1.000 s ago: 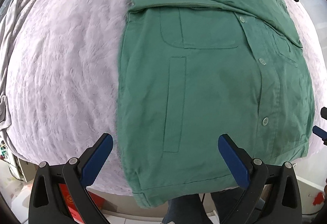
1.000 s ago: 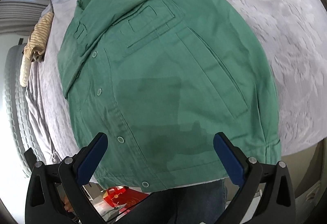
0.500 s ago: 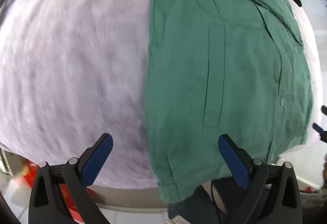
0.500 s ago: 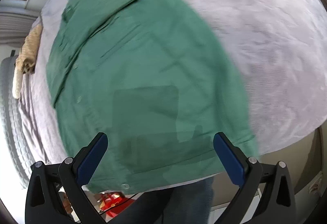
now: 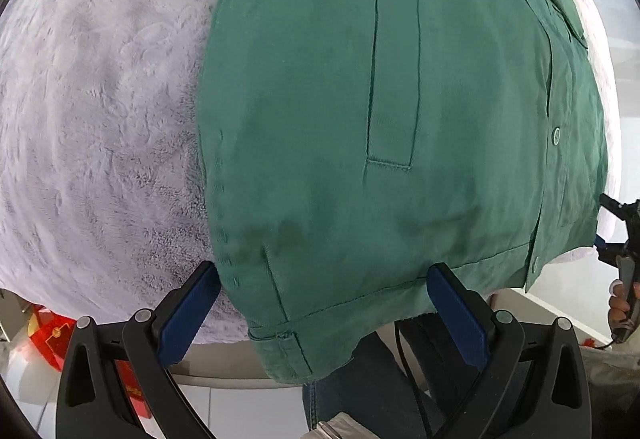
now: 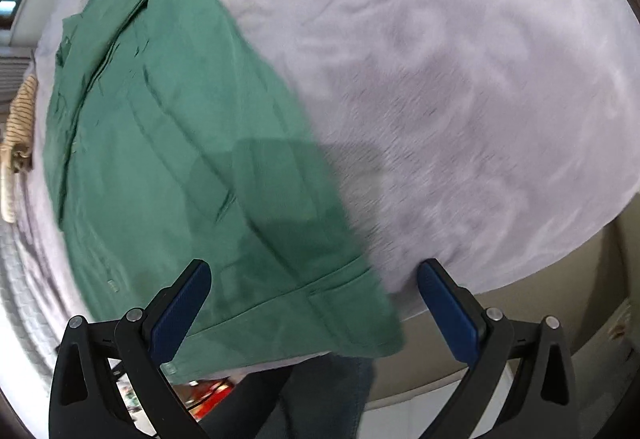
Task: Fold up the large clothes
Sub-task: 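Grasp the green jacket's hem with both grippers, then lift the hem with both grippers, fold it toward the collar, release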
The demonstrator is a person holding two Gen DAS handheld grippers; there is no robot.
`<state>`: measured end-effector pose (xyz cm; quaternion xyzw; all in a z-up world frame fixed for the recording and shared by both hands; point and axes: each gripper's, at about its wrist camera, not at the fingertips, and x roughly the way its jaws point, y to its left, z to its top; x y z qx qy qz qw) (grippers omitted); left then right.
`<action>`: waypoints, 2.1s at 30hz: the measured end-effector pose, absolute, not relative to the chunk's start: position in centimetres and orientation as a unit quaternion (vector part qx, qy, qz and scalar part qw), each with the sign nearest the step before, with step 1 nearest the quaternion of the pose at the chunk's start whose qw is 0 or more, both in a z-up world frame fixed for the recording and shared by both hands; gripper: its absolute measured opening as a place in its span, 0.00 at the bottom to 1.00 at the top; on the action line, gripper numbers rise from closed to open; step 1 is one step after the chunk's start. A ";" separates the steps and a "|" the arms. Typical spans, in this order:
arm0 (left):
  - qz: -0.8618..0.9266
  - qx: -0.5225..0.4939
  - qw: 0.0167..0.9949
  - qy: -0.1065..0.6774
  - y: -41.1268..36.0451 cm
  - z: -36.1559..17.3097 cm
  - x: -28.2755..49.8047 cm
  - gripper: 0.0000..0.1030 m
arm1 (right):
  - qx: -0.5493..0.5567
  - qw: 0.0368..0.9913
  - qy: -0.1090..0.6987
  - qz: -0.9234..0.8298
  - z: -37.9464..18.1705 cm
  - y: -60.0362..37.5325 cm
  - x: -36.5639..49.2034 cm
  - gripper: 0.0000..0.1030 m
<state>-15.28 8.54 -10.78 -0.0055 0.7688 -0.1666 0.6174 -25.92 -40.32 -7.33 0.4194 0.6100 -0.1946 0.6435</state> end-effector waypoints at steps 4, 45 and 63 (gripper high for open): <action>-0.174 -0.004 0.618 0.767 7.0 -10.7 -15.1 1.00 | 0.460 0.664 0.574 -0.132 -5.9 -39.2 -25.0 1.00; -0.218 -0.220 0.741 0.596 4.4 2.1 5.4 0.19 | 0.534 0.725 0.433 0.045 4.8 -44.4 -3.2 0.07; -0.046 -0.098 0.822 0.560 -1.2 -2.9 17.8 0.89 | 0.522 0.698 0.490 -0.018 -4.8 -51.5 12.3 0.18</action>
